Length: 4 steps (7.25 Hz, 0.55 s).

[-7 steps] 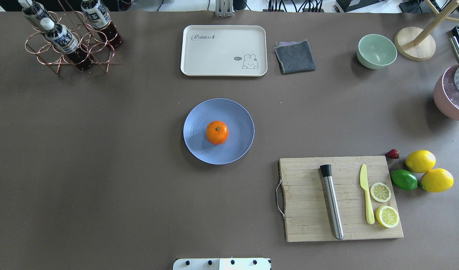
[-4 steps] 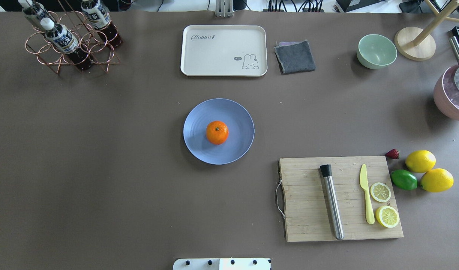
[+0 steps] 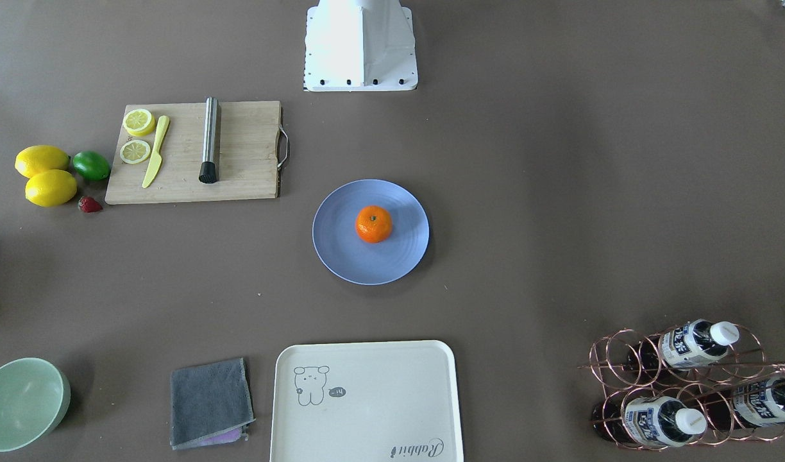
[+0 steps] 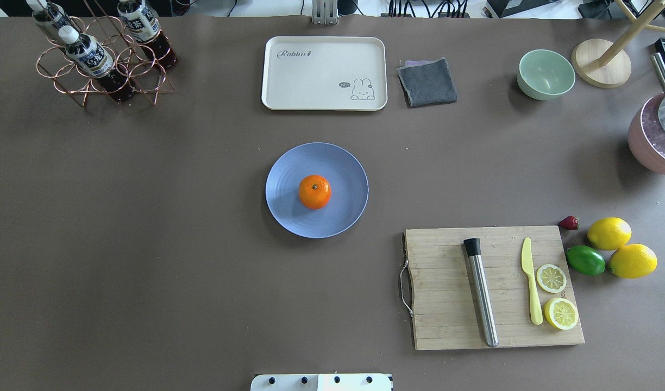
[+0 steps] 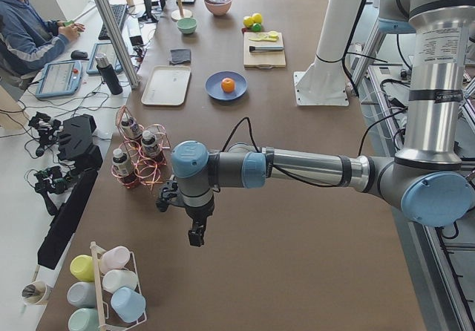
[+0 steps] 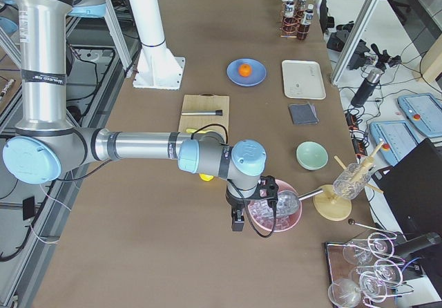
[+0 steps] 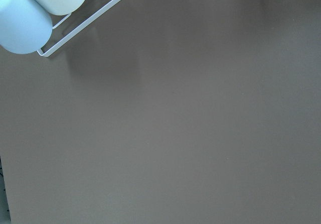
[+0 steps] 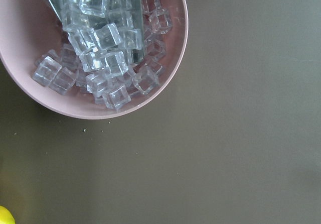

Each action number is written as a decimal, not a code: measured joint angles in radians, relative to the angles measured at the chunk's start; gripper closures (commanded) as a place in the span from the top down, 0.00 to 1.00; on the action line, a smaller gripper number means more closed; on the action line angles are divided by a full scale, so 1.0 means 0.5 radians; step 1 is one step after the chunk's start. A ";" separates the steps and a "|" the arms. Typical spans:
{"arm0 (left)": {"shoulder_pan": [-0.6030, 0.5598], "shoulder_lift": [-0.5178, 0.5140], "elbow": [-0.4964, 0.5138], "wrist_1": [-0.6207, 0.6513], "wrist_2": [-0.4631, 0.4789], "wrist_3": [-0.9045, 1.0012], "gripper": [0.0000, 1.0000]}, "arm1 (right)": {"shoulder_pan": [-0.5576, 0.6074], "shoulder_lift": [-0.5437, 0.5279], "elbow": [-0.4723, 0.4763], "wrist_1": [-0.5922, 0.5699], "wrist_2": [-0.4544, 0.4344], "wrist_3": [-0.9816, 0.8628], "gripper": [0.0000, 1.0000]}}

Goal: Pick orange to plate

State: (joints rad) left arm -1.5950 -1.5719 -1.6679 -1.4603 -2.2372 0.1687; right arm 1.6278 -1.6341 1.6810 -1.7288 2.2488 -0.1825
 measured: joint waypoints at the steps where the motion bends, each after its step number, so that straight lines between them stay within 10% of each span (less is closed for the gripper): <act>1: -0.001 0.003 0.000 0.000 -0.032 0.000 0.98 | 0.000 0.000 0.000 0.000 0.000 0.000 1.00; 4: -0.008 0.013 0.009 -0.001 -0.222 0.000 0.98 | 0.000 0.004 0.001 0.000 0.001 0.000 1.00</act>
State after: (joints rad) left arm -1.5993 -1.5654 -1.6636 -1.4607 -2.3480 0.1687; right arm 1.6277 -1.6323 1.6817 -1.7288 2.2495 -0.1826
